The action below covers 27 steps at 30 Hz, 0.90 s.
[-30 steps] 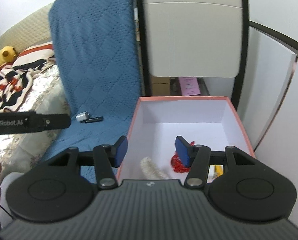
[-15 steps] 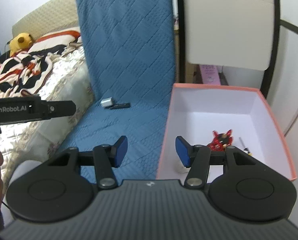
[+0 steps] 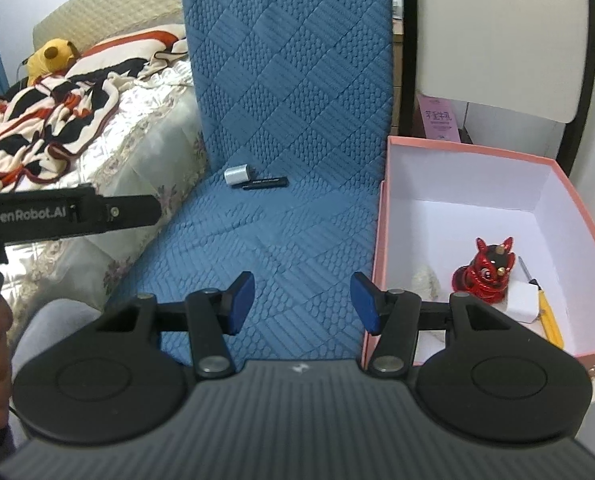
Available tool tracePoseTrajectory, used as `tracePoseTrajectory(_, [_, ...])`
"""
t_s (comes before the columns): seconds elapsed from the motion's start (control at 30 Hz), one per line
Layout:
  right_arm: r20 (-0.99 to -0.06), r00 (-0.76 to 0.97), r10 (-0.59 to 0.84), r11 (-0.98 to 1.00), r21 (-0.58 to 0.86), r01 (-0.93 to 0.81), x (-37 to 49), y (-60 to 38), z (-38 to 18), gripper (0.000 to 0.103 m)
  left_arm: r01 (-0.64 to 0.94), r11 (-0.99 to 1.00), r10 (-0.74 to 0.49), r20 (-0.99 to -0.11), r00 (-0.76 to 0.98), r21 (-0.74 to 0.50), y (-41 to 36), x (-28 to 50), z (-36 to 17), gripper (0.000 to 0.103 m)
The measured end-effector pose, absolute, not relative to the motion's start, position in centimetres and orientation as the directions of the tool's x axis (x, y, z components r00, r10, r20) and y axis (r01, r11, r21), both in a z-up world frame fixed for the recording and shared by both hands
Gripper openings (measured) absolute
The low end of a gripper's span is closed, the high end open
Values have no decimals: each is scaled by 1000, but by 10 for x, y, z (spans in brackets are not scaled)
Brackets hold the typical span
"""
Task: Organize rigid objects
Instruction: 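Move both open tools back toward the white plug and black USB stick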
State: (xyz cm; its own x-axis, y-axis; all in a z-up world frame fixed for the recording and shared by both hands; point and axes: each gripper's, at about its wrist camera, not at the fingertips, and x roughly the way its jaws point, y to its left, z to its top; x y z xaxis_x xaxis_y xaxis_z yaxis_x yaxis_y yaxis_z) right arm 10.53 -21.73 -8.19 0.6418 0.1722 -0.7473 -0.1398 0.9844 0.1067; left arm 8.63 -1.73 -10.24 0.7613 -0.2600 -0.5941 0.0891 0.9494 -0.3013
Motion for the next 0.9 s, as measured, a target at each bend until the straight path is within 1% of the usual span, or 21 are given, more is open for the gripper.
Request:
tracePoseTrajectory(0.17, [-753,634,177,983,107,-147,116,-206,-101,56,64,955,-227,-575,786,-290,-14,100,-120,73])
tracePoseTrajectory(0.33, [-753,630,187,981,114,-156,127,-200,-115,56,39,960,-201,-582,788,-279,-3,120,-138,73])
tracePoseTrajectory(0.43, [-747,642,170,984,95,-151,136,-196,-123,56,22,963,-183,-592,785,-269,7,133,-152,75])
tracePoseTrajectory(0.7, [-726,664,177,982,89,-164,165,-185,-143,56,-3,955,-184,-596,782,-298,25,172,-179,78])
tracePoseTrajectory(0.8, [-721,664,197,979,103,-178,177,-182,-150,56,4,945,-209,-597,774,-326,29,190,-189,78])
tracePoseTrajectory(0.9, [-720,666,197,978,96,-185,186,-177,-157,56,-8,946,-198,-600,775,-323,32,203,-194,79])
